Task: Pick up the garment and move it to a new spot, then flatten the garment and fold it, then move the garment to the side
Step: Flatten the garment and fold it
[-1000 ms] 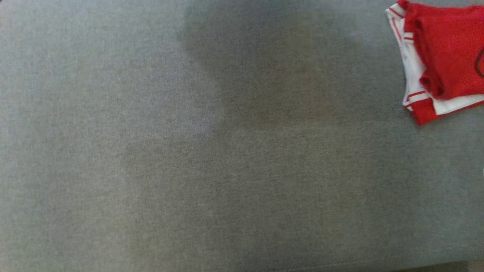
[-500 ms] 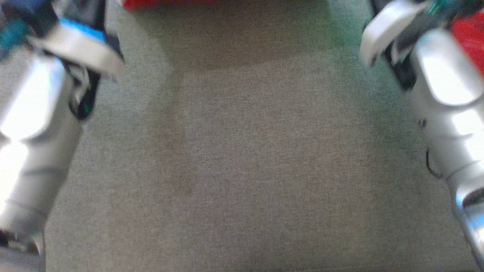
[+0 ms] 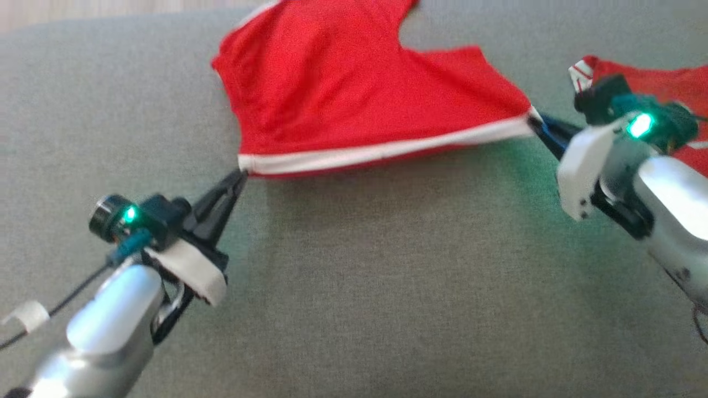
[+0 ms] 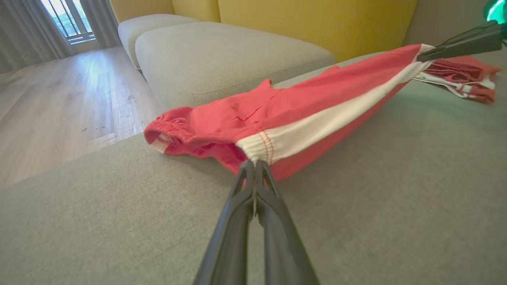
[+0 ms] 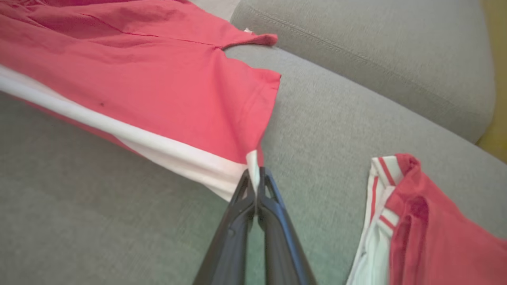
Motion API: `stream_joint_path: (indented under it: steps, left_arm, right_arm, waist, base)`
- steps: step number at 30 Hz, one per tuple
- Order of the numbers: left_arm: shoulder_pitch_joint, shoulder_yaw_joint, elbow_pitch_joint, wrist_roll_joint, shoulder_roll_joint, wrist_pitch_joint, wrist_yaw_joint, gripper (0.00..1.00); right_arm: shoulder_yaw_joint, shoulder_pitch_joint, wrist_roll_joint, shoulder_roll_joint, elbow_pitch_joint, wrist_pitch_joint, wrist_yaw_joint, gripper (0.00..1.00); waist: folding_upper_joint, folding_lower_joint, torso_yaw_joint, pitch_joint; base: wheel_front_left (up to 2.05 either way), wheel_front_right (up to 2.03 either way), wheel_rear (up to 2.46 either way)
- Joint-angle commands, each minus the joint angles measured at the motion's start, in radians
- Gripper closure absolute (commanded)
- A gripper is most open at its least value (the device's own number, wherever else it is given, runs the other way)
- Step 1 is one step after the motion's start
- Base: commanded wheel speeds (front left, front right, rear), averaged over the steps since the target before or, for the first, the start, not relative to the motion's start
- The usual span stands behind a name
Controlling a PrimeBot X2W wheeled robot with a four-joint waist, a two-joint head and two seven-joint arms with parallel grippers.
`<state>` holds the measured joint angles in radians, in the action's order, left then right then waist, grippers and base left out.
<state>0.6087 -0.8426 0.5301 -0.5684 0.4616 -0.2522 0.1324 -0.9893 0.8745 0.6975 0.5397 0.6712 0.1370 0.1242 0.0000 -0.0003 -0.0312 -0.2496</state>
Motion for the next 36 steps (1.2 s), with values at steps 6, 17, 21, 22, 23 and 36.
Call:
stream_joint_path:
  steps: [6, 17, 21, 22, 23, 36]
  left_arm:
    - [-0.069, 0.039, -0.091, 0.014, 0.056, -0.009, -0.031, 1.0]
    - [-0.321, 0.028, -0.416, -0.028, 0.148, 0.048, -0.155, 1.0]
    - [-0.374, 0.026, -0.546, -0.038, 0.181, 0.088, -0.2, 1.0]
    - [-0.374, 0.026, -0.546, -0.038, 0.181, 0.088, -0.2, 1.0]
    - [-0.378, 0.031, -0.568, -0.038, 0.188, 0.093, -0.211, 1.0]
    - [-0.227, 0.093, -0.593, -0.018, 0.207, 0.135, -0.226, 1.0]
  right_arm:
    - [-0.088, -0.092, 0.165, 0.165, -0.166, 0.099, 0.007, 1.0]
    - [-0.126, -0.27, 0.343, 0.39, -0.434, 0.215, 0.007, 1.0]
    - [-0.087, -0.325, 0.365, 0.471, -0.529, 0.231, 0.007, 1.0]
    - [-0.087, -0.325, 0.365, 0.471, -0.529, 0.231, 0.007, 1.0]
    - [-0.07, -0.331, 0.363, 0.482, -0.544, 0.227, 0.007, 1.0]
    - [0.135, -0.186, 0.169, 0.356, -0.527, 0.236, 0.007, 1.0]
  waist:
    - [0.0, 0.0003, 0.003, 0.106]
    - [0.0, 0.0003, 0.028, 0.22]
    - [0.0, 0.0003, 0.03, 0.224]
    - [0.0, 0.0003, 0.03, 0.224]
    - [0.0, 0.0003, 0.031, 0.222]
    - [0.0, 0.0003, -0.004, 0.108]
  base:
    - [0.0, 0.0, 0.0]
    - [0.0, 0.0, 0.0]
    - [0.0, 0.0, 0.0]
    - [0.0, 0.0, 0.0]
    - [0.0, 0.0, 0.0]
    - [0.0, 0.0, 0.0]
